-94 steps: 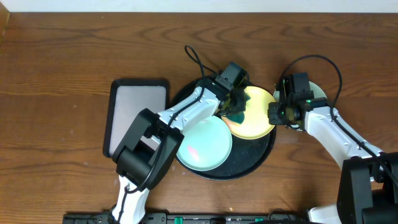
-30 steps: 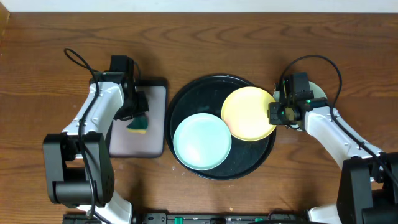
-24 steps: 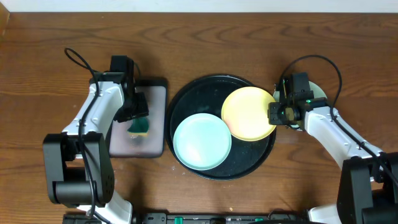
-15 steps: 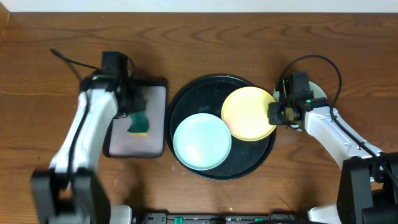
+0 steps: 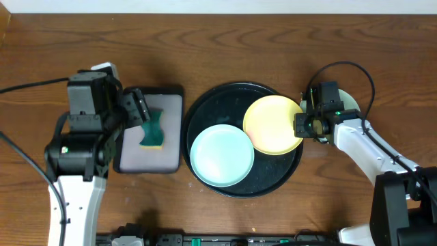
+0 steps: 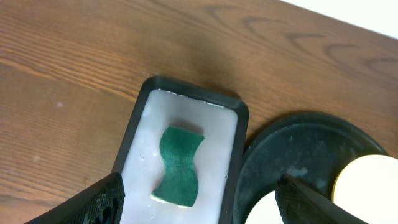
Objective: Clean dirty plates on tray and stack at the side
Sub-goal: 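Carry the green sponge left and lower it into the white basin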
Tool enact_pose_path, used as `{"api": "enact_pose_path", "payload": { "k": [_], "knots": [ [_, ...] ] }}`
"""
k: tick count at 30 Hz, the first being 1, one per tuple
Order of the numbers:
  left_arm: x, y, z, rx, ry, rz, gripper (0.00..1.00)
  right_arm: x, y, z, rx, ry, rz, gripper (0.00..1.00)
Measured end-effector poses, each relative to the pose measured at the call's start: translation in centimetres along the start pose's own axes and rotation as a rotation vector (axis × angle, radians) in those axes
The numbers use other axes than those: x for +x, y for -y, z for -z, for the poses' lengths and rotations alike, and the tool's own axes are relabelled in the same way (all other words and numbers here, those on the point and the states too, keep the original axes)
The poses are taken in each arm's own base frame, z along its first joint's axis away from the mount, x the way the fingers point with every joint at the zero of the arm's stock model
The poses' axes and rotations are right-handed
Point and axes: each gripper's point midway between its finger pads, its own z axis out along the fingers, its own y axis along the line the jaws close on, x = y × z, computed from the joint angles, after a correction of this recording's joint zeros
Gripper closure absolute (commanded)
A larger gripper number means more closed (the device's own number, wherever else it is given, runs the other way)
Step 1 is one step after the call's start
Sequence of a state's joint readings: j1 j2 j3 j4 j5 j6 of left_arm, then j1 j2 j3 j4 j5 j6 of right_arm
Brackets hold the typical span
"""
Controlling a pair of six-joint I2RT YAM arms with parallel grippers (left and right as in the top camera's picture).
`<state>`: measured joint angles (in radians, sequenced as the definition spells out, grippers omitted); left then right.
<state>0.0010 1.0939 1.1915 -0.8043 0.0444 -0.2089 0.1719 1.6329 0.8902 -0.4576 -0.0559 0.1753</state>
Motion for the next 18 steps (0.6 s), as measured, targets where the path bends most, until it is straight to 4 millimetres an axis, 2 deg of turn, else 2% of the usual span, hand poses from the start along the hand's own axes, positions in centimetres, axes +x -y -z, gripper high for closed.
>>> {"api": "enact_pose_path", "payload": {
  "k": [4,6,7,18],
  "knots": [
    [-0.1,0.0,0.3,0.003,0.011,0.000,0.21,0.3,0.1,-0.2,0.001,-0.001,-0.002,0.83],
    [-0.1,0.0,0.3,0.003,0.008,0.000,0.21,0.2,0.1,-0.3,0.002,0.003,-0.001,0.96],
    [-0.1,0.0,0.2,0.002,0.007,0.000,0.21,0.2,0.2,-0.3,0.007,0.006,-0.004,0.99],
    [0.0,0.0,0.1,0.002,0.004,0.000,0.21,-0.8,0.7,-0.2,0.034,0.048,-0.057,0.99]
  ]
}}
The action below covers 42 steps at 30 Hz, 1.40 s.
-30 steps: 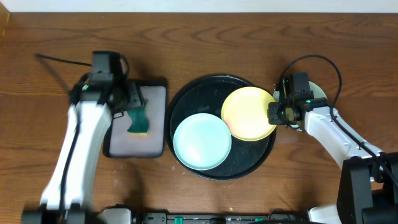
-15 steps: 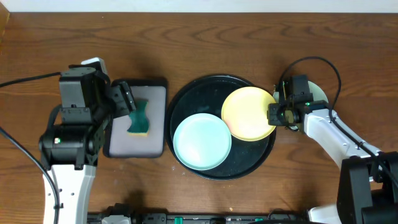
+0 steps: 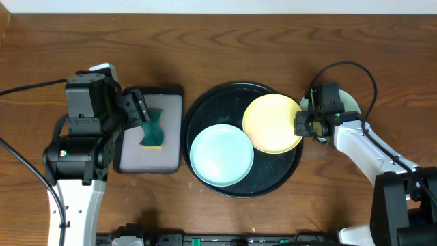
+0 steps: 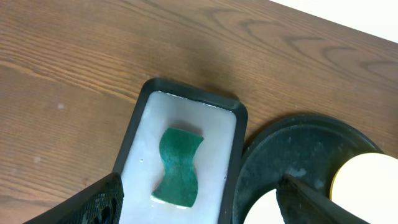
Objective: Clean dirty plates on tray and stack at the side
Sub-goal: 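Carry the green sponge left and lower it into the white basin, then lift the yellow plate off the tray with the right gripper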
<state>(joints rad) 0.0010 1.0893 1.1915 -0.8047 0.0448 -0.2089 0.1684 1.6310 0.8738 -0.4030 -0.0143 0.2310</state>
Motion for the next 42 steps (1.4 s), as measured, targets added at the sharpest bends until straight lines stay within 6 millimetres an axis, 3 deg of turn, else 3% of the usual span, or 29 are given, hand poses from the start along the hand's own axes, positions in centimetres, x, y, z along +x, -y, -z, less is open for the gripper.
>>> {"api": "enact_pose_path", "payload": {
  "k": [4,10,19,29,42],
  "knots": [
    [0.0,0.0,0.0,0.000,0.000,0.000,0.21,-0.7,0.8,0.6,0.011,0.027,-0.047,0.99],
    [0.0,0.0,0.0,0.000,-0.001,0.000,0.21,-2.7,1.8,3.3,0.019,0.126,-0.089,0.99],
    [0.0,0.0,0.0,0.000,-0.001,0.000,0.21,-3.6,0.0,5.6,-0.087,0.177,-0.105,0.99],
    [0.0,0.0,0.0,-0.001,-0.001,0.000,0.20,-3.5,-3.6,6.0,-0.237,0.157,-0.165,0.99],
    [0.0,0.0,0.0,-0.001,-0.001,0.000,0.21,-3.4,-12.3,7.7,-0.338,0.215,-0.114,0.99]
  ]
}}
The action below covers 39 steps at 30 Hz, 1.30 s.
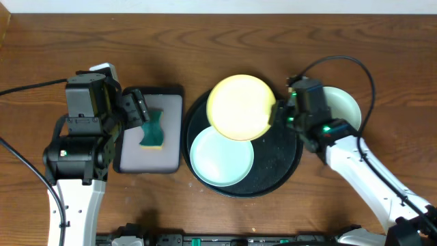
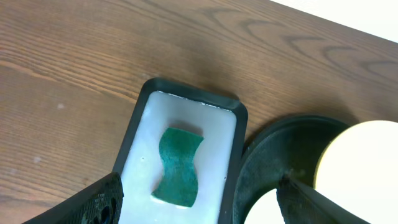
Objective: Clean dirty plates on tray and stack at the side
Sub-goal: 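Lift the yellow plate off the tray with the right gripper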
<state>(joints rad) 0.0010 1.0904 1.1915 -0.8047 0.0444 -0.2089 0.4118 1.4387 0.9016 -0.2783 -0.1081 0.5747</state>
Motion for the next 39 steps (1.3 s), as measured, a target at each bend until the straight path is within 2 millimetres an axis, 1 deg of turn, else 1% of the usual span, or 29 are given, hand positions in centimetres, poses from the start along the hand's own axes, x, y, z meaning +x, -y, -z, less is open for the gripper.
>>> {"api": "enact_pose_path", "payload": {
  "k": [3,6,8,12,15,21,23,25,28,30,35,39],
  "knots": [
    [0.0,0.0,0.0,0.000,0.000,0.000,0.20,-0.4,-3.0,0.0,-0.020,0.032,0.038,0.99],
    [0.0,0.0,0.0,0.000,0.000,0.000,0.20,-0.8,-5.9,-0.5,-0.040,0.049,0.075,0.98],
    [0.0,0.0,0.0,0.000,0.000,0.000,0.20,-1.0,-8.0,-1.3,-0.052,0.051,0.097,0.99],
    [0.0,0.0,0.0,0.000,0.000,0.000,0.20,-1.2,-11.2,-3.2,-0.053,0.057,0.138,0.99],
    [0.0,0.0,0.0,0.000,0.000,0.000,0.20,-1.2,-13.5,-4.1,-0.049,0.081,0.173,0.99],
    [0.0,0.0,0.0,0.000,0.000,0.000,0.20,-1.1,-17.9,-5.2,-0.057,0.177,0.281,0.99],
    [0.0,0.0,0.0,0.000,-0.001,0.000,0.20,-0.8,-19.0,-5.4,-0.054,0.220,0.325,0.99],
    [0.0,0.0,0.0,0.000,0.000,0.000,0.20,-0.5,-19.6,-5.8,-0.037,0.252,0.366,0.99],
    [0.0,0.0,0.0,0.000,0.000,0.000,0.20,-0.1,-20.5,-5.8,-0.011,0.307,0.440,0.99],
    [0.0,0.0,0.0,0.000,0.000,0.000,0.20,-0.2,-21.2,-5.4,0.003,0.348,0.486,0.99],
    [0.0,0.0,0.0,0.000,0.000,0.000,0.20,-1.9,-23.5,-3.5,0.036,0.507,0.623,0.99],
    [0.0,0.0,0.0,0.000,0.000,0.000,0.20,-2.2,-25.1,-2.0,0.085,0.595,0.754,0.99]
  ]
}}
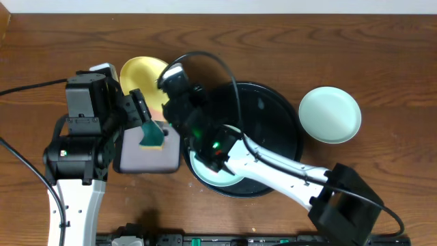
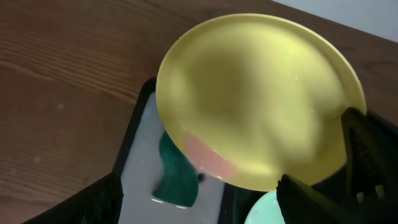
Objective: Clean dirty plates on tray and stack at the side
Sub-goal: 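Lift the yellow plate off the tray with the right gripper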
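Note:
My right gripper [image 1: 167, 80] is shut on the rim of a yellow plate [image 1: 142, 74] and holds it tilted over the far end of the soap tub [image 1: 130, 158]. In the left wrist view the yellow plate [image 2: 261, 93] fills the middle, with a pink smear [image 2: 211, 157] on its near edge and the right gripper [image 2: 373, 152] at its right rim. A green sponge [image 2: 177, 179] lies in the tub [image 2: 138, 163]. My left gripper [image 2: 199, 211] hangs open above the tub, holding nothing. A light blue plate [image 1: 202, 169] lies in the black round tray [image 1: 276, 113], mostly under the right arm.
A pale green plate [image 1: 330, 114] sits on the table to the right of the tray. The right arm [image 1: 273, 167] stretches across the tray from the front right. The left arm [image 1: 78, 147] stands at the left of the tub.
The yellow plate was held above the tray's back-left edge. Now it is further left, over the tub and in front of the left wrist camera. The left arm has not moved.
At first the yellow plate lay in the right of the tray with my right gripper at its right rim, and it stayed so. Then the gripper held it over the tray's back-left part. Now it hangs over the tub, while the left gripper stayed open there throughout.

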Tool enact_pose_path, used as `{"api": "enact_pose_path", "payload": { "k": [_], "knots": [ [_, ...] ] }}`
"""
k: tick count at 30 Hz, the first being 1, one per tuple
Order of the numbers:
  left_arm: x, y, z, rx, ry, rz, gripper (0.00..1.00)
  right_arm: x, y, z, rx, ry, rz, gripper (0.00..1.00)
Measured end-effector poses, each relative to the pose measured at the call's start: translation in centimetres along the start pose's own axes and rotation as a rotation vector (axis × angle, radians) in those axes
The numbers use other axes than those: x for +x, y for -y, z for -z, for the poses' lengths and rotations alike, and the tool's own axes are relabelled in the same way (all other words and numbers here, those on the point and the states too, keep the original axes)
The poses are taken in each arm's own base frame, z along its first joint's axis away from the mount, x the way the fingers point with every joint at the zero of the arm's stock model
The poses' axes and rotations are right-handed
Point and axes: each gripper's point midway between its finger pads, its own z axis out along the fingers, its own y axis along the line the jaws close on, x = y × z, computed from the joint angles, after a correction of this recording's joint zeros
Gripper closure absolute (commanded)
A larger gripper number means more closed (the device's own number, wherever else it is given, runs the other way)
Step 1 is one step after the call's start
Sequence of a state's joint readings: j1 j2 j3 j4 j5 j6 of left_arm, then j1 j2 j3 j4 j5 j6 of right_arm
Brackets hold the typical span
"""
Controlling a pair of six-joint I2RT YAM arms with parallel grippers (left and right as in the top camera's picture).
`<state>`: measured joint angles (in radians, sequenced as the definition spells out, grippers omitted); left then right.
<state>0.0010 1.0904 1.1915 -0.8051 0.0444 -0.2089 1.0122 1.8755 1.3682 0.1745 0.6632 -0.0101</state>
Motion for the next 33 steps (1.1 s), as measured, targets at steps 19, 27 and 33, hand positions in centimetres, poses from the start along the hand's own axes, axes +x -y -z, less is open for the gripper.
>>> {"api": "enact_pose_path", "payload": {
  "k": [19,27,33],
  "knots": [
    [0.0,0.0,0.0,0.000,0.000,0.000,0.20,-6.4,1.7,2.4,0.217,0.195,0.325,0.99],
    [0.0,0.0,0.0,0.000,0.000,0.000,0.20,-6.4,1.8,2.5,0.229,0.191,0.351,0.99],
    [0.0,0.0,0.0,0.000,0.000,0.000,0.20,-6.3,2.2,2.5,0.244,0.185,0.329,0.99]
  ]
}}
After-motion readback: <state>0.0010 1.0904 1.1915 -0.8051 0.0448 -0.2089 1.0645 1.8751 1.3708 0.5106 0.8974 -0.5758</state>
